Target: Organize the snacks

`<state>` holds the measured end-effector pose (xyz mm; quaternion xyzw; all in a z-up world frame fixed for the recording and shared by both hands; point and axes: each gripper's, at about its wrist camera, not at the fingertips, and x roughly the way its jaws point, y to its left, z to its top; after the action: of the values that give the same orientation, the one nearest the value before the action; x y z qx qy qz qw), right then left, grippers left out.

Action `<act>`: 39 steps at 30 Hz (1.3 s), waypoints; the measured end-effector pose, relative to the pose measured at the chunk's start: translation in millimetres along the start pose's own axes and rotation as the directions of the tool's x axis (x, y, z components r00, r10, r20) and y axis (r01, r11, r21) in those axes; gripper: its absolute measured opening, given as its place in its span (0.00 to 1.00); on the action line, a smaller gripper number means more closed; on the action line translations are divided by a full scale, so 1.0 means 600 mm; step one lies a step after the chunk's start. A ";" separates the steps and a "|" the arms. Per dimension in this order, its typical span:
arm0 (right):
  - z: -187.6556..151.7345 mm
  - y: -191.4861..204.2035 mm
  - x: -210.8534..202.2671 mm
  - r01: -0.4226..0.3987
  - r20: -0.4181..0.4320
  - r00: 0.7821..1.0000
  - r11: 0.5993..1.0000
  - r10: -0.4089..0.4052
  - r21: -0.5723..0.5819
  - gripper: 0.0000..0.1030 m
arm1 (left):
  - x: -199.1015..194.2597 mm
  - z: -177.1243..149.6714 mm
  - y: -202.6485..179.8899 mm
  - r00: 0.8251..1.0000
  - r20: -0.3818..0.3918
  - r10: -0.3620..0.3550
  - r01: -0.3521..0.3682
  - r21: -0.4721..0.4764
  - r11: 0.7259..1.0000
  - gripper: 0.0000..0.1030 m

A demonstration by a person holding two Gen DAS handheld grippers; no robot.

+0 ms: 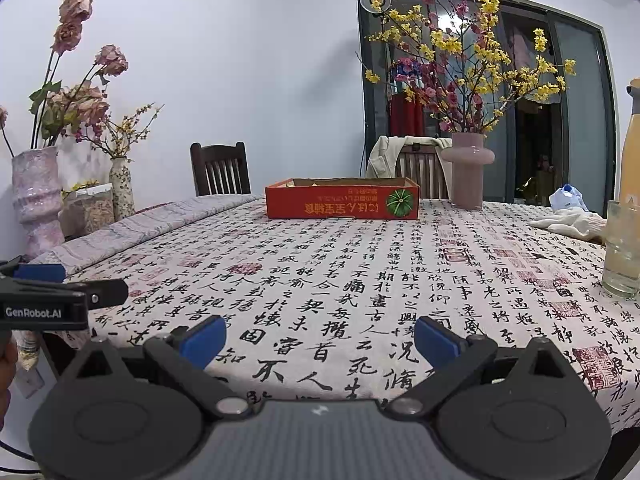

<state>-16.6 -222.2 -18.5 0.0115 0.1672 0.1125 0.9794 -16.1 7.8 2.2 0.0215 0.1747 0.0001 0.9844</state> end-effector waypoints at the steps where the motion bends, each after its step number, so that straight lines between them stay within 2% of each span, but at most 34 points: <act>1: 0.000 0.000 0.000 0.000 0.000 1.000 1.000 0.000 -0.001 0.98 | -0.001 0.000 -0.001 1.000 0.000 0.000 0.000 0.000 1.000 1.00; 39: -0.002 -0.009 0.000 0.003 -0.001 1.000 1.000 -0.003 0.007 0.98 | -0.001 0.002 -0.002 1.000 0.015 -0.009 0.008 0.010 1.000 1.00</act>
<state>-15.9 -227.3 -19.8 0.0147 0.1681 0.1102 0.9795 -16.5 6.4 3.6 0.0257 0.1674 -0.0051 0.9855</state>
